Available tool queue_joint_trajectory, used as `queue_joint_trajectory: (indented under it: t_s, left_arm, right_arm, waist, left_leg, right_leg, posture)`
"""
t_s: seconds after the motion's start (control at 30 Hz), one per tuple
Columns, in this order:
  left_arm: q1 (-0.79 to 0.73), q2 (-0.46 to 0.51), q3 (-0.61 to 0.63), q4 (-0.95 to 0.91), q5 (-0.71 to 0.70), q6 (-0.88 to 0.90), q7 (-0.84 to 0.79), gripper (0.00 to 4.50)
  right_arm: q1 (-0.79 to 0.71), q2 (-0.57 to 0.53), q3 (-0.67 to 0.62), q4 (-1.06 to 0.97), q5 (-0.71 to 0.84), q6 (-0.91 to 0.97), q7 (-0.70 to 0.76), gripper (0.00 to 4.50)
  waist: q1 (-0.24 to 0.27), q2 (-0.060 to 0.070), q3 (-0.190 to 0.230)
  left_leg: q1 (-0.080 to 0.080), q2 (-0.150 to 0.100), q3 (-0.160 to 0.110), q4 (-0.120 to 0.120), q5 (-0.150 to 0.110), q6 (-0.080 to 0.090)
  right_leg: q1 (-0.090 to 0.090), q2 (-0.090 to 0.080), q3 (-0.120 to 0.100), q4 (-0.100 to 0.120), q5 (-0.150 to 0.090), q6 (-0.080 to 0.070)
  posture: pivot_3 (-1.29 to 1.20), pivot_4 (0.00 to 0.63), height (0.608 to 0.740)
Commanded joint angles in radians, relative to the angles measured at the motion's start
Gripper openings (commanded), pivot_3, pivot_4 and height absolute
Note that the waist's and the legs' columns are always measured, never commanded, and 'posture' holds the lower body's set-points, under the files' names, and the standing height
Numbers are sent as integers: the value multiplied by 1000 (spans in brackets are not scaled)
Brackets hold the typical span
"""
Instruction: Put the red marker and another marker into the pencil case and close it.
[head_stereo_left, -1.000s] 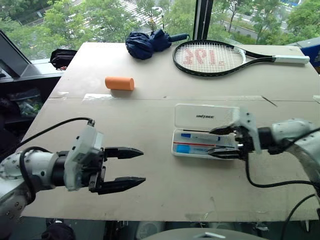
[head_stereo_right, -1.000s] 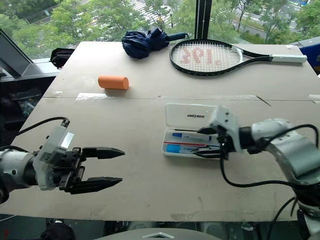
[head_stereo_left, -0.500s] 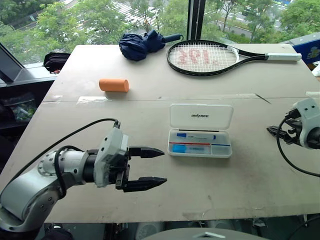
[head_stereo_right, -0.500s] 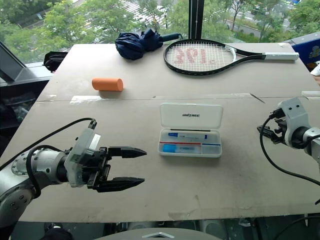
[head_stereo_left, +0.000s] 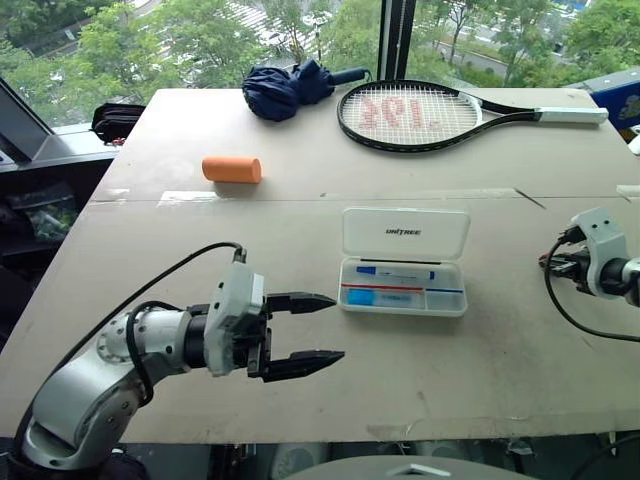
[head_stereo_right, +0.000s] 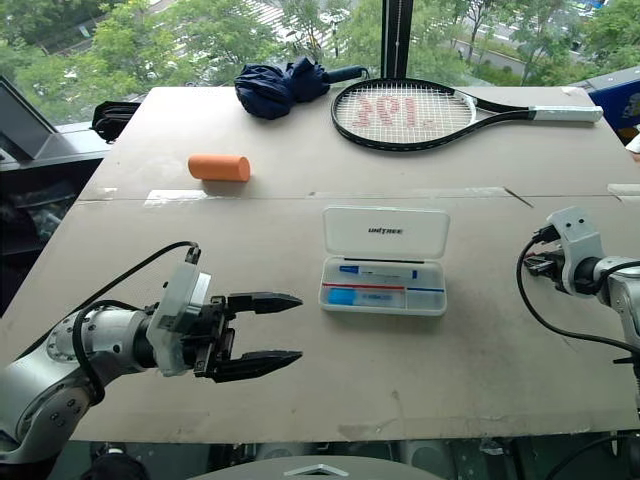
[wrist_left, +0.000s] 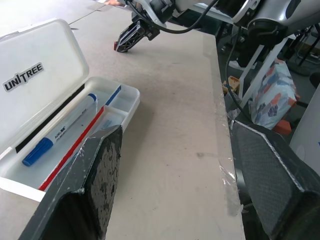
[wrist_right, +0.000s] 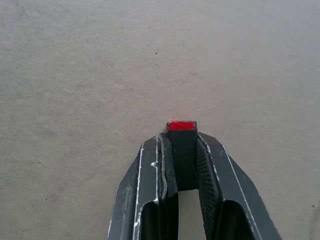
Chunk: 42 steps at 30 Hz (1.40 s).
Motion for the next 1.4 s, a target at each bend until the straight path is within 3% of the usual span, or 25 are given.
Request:
queue_joint_trajectory:
  t_s: [0.03, 0.2, 0.33, 0.57, 1.1, 1.33, 1.4]
  left_arm:
    - [5, -34, 9, -22, -10, -45, 15, 3514]
    - [59, -18, 53, 31, 10, -81, -47, 3514]
    - [105, 36, 119, 62, 14, -92, -106, 3514]
    - [80, 70, 139, 59, -6, -65, -105, 3514]
    - [179, 58, 188, 41, 9, -100, -115, 3514]
    - [190, 60, 195, 32, 6, -103, -106, 3514]
    - [193, 58, 198, 30, 6, -103, -102, 3514]
  right_arm:
    - [52, -52, -27, -175, 71, -50, 120, 26]
    - [80, -76, 62, -509, 210, -60, 273, 17]
    - [14, -88, 207, -581, 191, -75, 308, 17]
    - [-60, -133, 371, -491, 80, -216, 400, 17]
    - [-103, -82, 449, -305, -40, -402, 499, 17]
    - [-115, -79, 409, -336, 3, -392, 532, 3266]
    - [-106, -81, 352, -366, 73, -353, 542, 3266]
  waist:
    - [2, 1, 0]
    - [-6, 1, 0]
    - [-2, 1, 0]
    - [13, 1, 1]
    - [1, 1, 1]
    - [1, 1, 1]
    - [2, 1, 1]
  left_leg:
    - [0, 0, 0, 0, 0, 0]
    - [0, 2, -1, 0, 0, 0]
    - [1, 3, -2, 0, 0, 0]
    - [-1, 0, -2, 1, 0, 0]
    - [0, 1, -2, 0, 0, 0]
    - [0, 1, -2, 0, 0, 0]
    - [0, 1, -2, 0, 0, 0]
  right_leg:
    - [0, 0, 0, 0, 0, 0]
    - [0, 1, -1, 0, 0, 0]
    - [0, 3, -2, 0, 0, 0]
    - [0, -1, -3, -1, 0, 0]
    - [0, -1, -3, -1, 0, 0]
    - [0, -1, -3, -1, 0, 0]
    - [0, -1, -3, -1, 0, 0]
  posture:
    - [0, 150, 730]
    - [0, 150, 730]
    - [0, 150, 730]
    - [0, 150, 730]
    - [0, 150, 730]
    - [0, 150, 730]
    - [0, 150, 730]
